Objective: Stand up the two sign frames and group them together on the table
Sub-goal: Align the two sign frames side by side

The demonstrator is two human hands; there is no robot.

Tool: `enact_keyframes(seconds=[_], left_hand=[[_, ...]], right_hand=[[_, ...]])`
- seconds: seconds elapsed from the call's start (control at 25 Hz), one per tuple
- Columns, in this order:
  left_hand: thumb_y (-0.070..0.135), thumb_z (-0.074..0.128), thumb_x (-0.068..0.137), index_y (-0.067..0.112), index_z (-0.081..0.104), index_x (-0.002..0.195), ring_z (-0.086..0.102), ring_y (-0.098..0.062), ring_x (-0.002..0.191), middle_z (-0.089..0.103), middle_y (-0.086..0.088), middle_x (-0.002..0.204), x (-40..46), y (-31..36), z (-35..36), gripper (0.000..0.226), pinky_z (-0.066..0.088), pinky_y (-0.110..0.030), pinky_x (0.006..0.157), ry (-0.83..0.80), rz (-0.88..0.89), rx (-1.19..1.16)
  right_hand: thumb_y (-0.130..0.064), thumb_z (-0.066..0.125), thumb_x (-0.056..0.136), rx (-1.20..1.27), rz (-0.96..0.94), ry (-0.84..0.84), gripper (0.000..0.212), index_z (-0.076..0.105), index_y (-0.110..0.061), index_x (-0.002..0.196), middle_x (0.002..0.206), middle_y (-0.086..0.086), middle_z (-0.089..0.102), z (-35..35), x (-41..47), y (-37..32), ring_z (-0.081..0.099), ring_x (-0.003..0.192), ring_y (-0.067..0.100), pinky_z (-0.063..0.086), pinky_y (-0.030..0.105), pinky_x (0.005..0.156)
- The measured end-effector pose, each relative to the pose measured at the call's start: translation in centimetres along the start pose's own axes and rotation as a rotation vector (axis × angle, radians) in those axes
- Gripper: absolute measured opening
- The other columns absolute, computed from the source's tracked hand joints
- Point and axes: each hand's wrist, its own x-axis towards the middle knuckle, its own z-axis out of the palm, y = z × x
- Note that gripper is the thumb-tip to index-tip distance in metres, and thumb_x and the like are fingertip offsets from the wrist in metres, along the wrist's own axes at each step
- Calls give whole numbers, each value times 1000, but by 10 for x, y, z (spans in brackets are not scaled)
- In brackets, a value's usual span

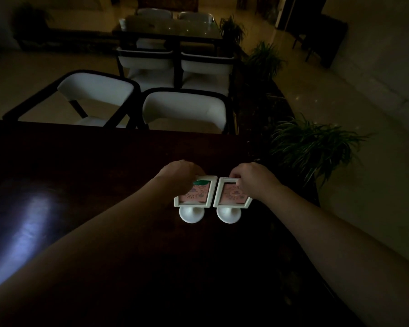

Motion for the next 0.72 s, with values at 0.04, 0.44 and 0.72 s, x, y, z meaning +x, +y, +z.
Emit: enact_keyframes(seconds=[0.04,0.44,0.72], left_hand=[[18,54,96,34,58,130,56,-11,85,65,3,114,0,0,0,37,49,-24,60,2,5,11],[16,56,96,36,57,132,53,-7,80,66,5,113,-4,-1,1,41,44,-18,53,36,22,-4],[22,55,98,37,43,143,61,-19,105,60,-1,133,-11,2,5,49,54,-29,72,55,-10,13]], right_hand=[[-10,62,90,5,5,3,27,72,-23,111,113,2,69,0,0,0,62,102,23,51,35,82],[-7,64,87,2,4,-5,31,71,-22,113,114,2,68,1,-1,1,62,103,24,51,36,82],[-13,63,91,64,53,-64,42,61,-25,132,124,6,63,8,-5,8,60,113,27,49,36,86]])
